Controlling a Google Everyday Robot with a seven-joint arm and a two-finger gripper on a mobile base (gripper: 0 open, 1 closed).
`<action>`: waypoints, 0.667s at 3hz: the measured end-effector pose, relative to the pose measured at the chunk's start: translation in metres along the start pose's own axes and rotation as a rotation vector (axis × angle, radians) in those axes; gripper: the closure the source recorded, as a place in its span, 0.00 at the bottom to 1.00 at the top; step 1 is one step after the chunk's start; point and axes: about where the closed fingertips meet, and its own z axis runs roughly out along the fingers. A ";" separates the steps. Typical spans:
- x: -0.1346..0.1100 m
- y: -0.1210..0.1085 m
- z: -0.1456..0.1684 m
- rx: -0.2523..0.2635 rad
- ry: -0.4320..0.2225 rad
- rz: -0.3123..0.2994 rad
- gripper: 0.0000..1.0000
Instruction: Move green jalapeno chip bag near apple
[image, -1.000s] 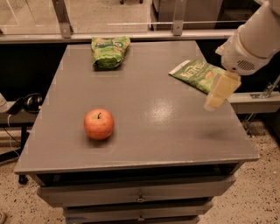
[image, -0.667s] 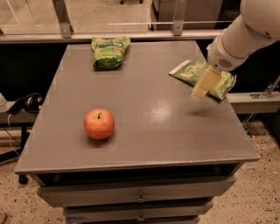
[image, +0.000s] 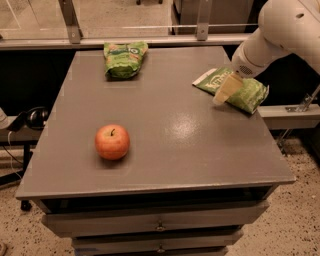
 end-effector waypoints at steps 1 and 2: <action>0.011 -0.009 0.013 0.005 0.024 0.024 0.00; 0.020 -0.010 0.020 -0.012 0.047 0.041 0.18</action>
Offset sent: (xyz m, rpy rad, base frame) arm 0.0124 -0.0295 -0.0270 -0.0146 0.0711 -0.0743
